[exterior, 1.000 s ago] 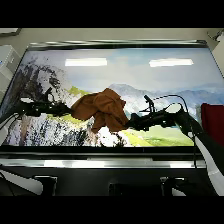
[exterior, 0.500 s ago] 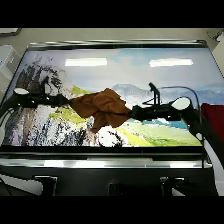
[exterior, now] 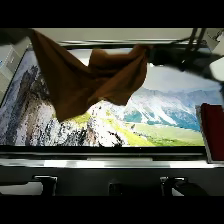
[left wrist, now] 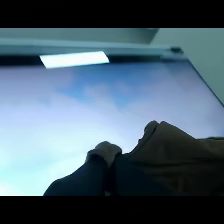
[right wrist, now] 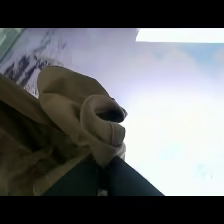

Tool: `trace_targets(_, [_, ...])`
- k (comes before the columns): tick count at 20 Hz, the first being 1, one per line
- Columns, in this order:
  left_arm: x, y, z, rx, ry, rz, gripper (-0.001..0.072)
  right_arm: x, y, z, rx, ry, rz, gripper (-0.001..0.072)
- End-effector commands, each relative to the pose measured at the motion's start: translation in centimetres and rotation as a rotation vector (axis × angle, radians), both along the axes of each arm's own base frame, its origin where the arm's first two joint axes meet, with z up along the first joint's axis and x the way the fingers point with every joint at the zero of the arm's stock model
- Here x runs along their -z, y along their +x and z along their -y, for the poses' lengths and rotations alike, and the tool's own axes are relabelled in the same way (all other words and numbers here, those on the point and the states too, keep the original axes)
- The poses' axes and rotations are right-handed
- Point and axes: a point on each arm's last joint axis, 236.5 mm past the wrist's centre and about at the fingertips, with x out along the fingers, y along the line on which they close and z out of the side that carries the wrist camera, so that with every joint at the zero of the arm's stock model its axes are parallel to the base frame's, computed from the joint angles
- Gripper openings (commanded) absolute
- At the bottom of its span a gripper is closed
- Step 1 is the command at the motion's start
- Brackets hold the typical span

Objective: Fold the clothes and pants, and hang the long-sleeved shirts on hangers.

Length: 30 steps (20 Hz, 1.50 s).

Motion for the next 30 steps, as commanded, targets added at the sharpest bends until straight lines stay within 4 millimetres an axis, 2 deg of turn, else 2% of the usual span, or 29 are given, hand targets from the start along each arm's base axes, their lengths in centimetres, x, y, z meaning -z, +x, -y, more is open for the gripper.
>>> trace_targets(1, [-12.0, -8.6, -1.8, -0.154, 0.048, 0.280, 0.0013, -9.0, -4.6, 0.1, -0.046, -0.028, 0.150, 0.0033])
trace_targets(4, [-14.3, -18.0, -4.2, -0.341, 0.181, 0.310, 0.0013, -13.7, -12.0, 0.4, -0.083, -0.001, 0.182, 0.0033])
trace_targets(6, [-15.1, -23.9, -5.8, -0.482, 0.253, 0.320, 0.0013, -16.0, -17.1, 1.0, -0.085, 0.036, 0.203, 0.0033])
trace_targets(7, [-15.7, -26.3, -6.1, -0.537, 0.273, 0.339, 0.0013, -16.7, -18.8, 1.3, -0.076, 0.062, 0.205, 0.0033])
trace_targets(8, [-16.0, -27.9, -6.2, -0.566, 0.283, 0.353, 0.0013, -17.3, -20.3, 1.7, -0.060, 0.088, 0.203, 0.0033])
trace_targets(9, [-16.2, -28.7, -6.1, -0.576, 0.283, 0.359, 0.0013, -17.3, -20.9, 2.4, -0.028, 0.101, 0.191, 0.0033])
trace_targets(10, [-16.0, -28.6, -6.1, -0.575, 0.277, 0.351, 0.0013, -16.8, -20.7, 2.9, 0.002, 0.103, 0.162, 0.0033])
trace_targets(12, [-14.3, -25.8, -7.0, -0.560, 0.269, 0.280, 0.0013, -14.0, -18.5, 3.2, 0.024, 0.048, 0.065, 0.0033])
trace_targets(14, [-9.9, -20.5, -8.3, -0.522, 0.250, 0.130, 0.0013, -8.8, -14.8, 2.3, 0.005, -0.005, -0.107, 0.0034])
trace_targets(16, [-2.4, -14.0, -9.1, -0.455, 0.233, -0.074, 0.0013, -2.0, -10.5, 1.2, -0.016, -0.035, -0.306, 0.0035])
trace_targets(18, [7.1, -7.1, -9.1, -0.381, 0.241, -0.255, 0.0014, 6.2, -6.8, 0.3, -0.030, -0.065, -0.501, 0.0035])
trace_targets(20, [16.5, -1.2, -8.6, -0.336, 0.254, -0.367, 0.0014, 15.6, -4.2, 0.0, -0.029, -0.101, -0.679, 0.0035])
trace_targets(22, [25.4, 3.2, -8.0, -0.303, 0.267, -0.474, 0.0014, 23.5, -1.9, 0.2, 0.009, -0.111, -0.763, 0.0035])
trace_targets(23, [29.2, 4.7, -7.6, -0.293, 0.269, -0.522, 0.0014, 27.2, -0.7, 0.5, 0.050, -0.102, -0.788, 0.0035])
trace_targets(24, [32.8, 5.8, -7.2, -0.281, 0.271, -0.567, 0.0014, 29.9, 0.3, 0.7, 0.083, -0.093, -0.805, 0.0035])
trace_targets(25, [35.3, 6.7, -6.9, -0.272, 0.272, -0.599, 0.0014, 32.0, 1.2, 0.8, 0.107, -0.091, -0.815, 0.0035])
trace_targets(27, [38.9, 7.8, -6.0, -0.245, 0.280, -0.646, 0.0014, 34.4, 3.0, 1.0, 0.146, -0.074, -0.806, 0.0035])
trace_targets(28, [39.9, 8.1, -5.6, -0.237, 0.281, -0.656, 0.0014, 34.8, 3.8, 1.1, 0.164, -0.066, -0.788, 0.0036])
trace_targets(30, [40.5, 8.5, -5.0, -0.232, 0.277, -0.664, 0.0015, 34.8, 5.3, 1.5, 0.206, -0.041, -0.741, 0.0036])
